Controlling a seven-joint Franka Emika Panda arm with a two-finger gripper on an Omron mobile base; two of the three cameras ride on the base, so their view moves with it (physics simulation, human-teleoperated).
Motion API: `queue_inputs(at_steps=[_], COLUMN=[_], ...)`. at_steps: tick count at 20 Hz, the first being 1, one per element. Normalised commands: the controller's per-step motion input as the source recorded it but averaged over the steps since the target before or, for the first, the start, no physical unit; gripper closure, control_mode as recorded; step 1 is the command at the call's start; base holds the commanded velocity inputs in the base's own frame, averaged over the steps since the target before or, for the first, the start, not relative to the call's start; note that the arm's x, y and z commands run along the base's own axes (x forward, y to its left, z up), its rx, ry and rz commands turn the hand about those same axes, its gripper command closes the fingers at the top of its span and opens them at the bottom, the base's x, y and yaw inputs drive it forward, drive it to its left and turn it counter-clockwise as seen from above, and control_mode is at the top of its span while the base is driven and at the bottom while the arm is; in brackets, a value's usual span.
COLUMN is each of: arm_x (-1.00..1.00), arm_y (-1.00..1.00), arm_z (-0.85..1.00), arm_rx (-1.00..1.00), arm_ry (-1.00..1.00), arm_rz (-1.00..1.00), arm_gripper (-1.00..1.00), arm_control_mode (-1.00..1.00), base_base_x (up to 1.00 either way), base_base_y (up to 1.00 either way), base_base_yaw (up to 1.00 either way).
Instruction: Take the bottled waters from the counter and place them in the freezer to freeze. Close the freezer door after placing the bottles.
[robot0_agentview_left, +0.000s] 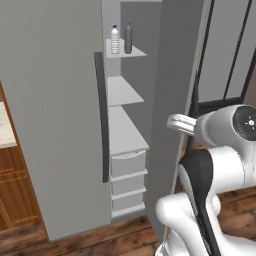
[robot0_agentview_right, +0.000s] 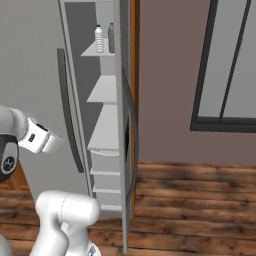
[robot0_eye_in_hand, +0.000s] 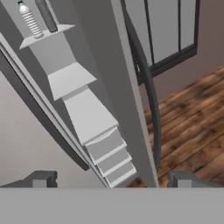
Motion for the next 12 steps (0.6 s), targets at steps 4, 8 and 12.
queue_inputs(at_steps=[4, 8, 12], arm_x=[-0.84, -0.43, -0.03], arm_y=[-0.33, -0.74, -1.0], arm_z=[0.41, 0.53, 0.32], arm_rx=[0.04, 0.2, 0.34], arm_ry=[-0.15, -0.06, 0.0], arm_rz=[0.0, 0.0, 0.04], arm_gripper=[-1.0, -1.0, -1.0], arm_control_mode=[-1.0, -1.0, -1.0], base_base_x=[0.0, 0.0, 0.0], base_base_y=[0.0, 0.0, 0.0], base_base_yaw=[0.0, 0.0, 0.0])
